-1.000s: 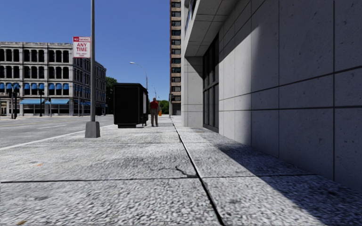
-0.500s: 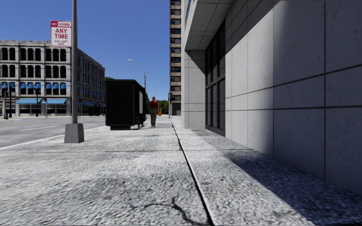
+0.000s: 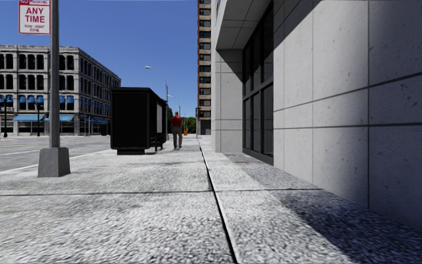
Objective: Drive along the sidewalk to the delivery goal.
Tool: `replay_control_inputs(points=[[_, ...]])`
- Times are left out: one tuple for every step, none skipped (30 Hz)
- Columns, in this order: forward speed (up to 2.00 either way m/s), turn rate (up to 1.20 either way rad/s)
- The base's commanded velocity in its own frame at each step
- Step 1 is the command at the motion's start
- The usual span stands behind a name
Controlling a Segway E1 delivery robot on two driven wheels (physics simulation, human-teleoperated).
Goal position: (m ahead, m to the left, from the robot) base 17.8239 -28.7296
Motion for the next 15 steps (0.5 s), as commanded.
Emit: replay_control_inputs(points=[[2.00, 0.00], [2.00, 0.00], [2.00, 0.00], [2.00, 0.00], [1.99, 0.00], [1.98, 0.00], [1.98, 0.00], [1.98, 0.00], [1.98, 0.00], [2.00, 0.00], [2.00, 0.00], [2.00, 0.00], [2.00, 0.00], [2.00, 0.00], [2.00, 0.00]])
